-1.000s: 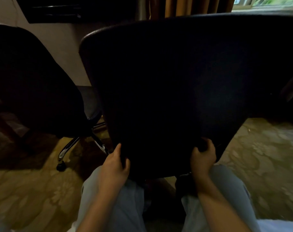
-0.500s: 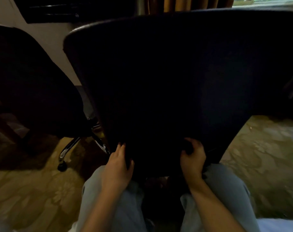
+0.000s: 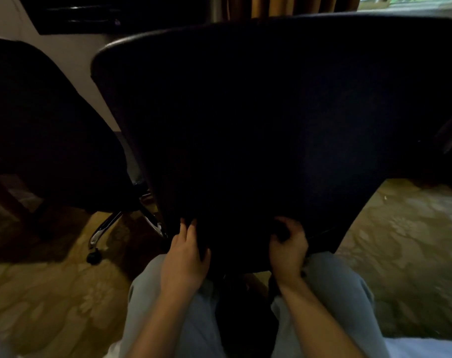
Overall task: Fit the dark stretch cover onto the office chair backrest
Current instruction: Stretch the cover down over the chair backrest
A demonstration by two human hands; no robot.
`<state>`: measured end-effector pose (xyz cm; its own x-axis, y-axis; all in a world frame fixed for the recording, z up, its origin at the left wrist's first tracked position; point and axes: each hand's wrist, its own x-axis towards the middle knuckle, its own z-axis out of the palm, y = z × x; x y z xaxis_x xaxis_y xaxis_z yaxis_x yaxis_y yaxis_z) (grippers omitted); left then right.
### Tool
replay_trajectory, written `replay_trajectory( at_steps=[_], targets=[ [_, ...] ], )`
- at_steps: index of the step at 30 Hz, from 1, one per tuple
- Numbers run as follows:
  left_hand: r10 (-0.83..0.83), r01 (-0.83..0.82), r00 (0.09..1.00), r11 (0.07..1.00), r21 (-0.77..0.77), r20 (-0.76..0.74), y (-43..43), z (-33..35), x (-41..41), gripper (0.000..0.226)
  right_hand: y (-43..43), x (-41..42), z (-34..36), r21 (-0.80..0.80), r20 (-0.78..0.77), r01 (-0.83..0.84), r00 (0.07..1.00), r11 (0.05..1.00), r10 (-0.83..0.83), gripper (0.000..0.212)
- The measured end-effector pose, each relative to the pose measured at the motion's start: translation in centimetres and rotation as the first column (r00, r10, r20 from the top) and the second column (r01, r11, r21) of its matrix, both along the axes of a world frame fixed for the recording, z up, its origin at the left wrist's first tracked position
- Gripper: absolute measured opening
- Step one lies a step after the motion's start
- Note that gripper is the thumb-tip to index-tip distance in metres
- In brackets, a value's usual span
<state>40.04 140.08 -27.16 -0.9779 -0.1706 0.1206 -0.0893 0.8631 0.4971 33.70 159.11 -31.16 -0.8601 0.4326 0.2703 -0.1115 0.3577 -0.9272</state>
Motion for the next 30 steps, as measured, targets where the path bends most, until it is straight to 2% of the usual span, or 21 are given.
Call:
replay_trajectory(
  at_steps=[3,5,8,10,13,16,18,24,27,30],
  targets=[
    [-0.014,0.014,1.0,1.0,-0.015,-0.005,-0.2,0.0,0.2,0.071,-2.0,0.3,-1.3,0.232,0.029,-0.273,0.961,0.934,0.274,0.044],
    [0.002,-0.002,1.0,1.0,-0.021,0.005,-0.4,-0.1,0.2,0.071,-2.1,0.4,-1.5,0.26,0.079,-0.324,0.946,0.909,0.314,0.045],
    [0.019,-0.019,1.0,1.0,-0.02,-0.002,-0.6,-0.2,0.3,0.07,-0.5,0.3,-0.9,0.18,-0.03,-0.199,0.978,0.963,0.208,0.045],
    [0.03,-0.03,1.0,0.999,-0.025,-0.008,-0.6,-0.3,0.3,0.07,1.4,-0.2,-0.2,0.112,-0.03,-0.077,0.996,0.991,0.08,0.045],
    [0.041,-0.041,0.999,0.998,-0.041,-0.002,-0.6,-0.3,0.1,0.071,4.5,-0.7,0.3,0.05,0.002,0.085,0.996,0.995,-0.086,0.041],
    [0.02,-0.021,1.0,0.999,-0.045,-0.006,-0.5,-0.4,0.0,0.072,7.8,-1.3,0.2,-0.04,0.104,0.268,0.959,0.963,-0.263,0.041],
    [0.023,-0.023,1.0,0.999,-0.039,0.0,-0.6,-0.4,0.0,0.072,8.6,-1.6,0.3,-0.054,0.147,0.32,0.939,0.946,-0.309,0.04],
    [0.018,-0.018,1.0,1.0,-0.02,0.001,-0.2,-0.2,0.0,0.071,3.0,-0.6,0.2,-0.012,0.144,0.152,0.978,0.988,-0.149,0.038],
    [-0.019,0.019,1.0,1.0,-0.024,-0.001,-0.1,0.0,0.2,0.07,-0.3,0.2,-0.6,0.14,0.059,-0.067,0.996,0.988,0.06,0.041],
    [-0.017,0.017,1.0,0.999,-0.029,0.006,-0.4,0.2,0.4,0.07,-2.1,0.7,-1.5,0.301,0.143,-0.283,0.958,0.911,0.25,0.045]
  ],
)
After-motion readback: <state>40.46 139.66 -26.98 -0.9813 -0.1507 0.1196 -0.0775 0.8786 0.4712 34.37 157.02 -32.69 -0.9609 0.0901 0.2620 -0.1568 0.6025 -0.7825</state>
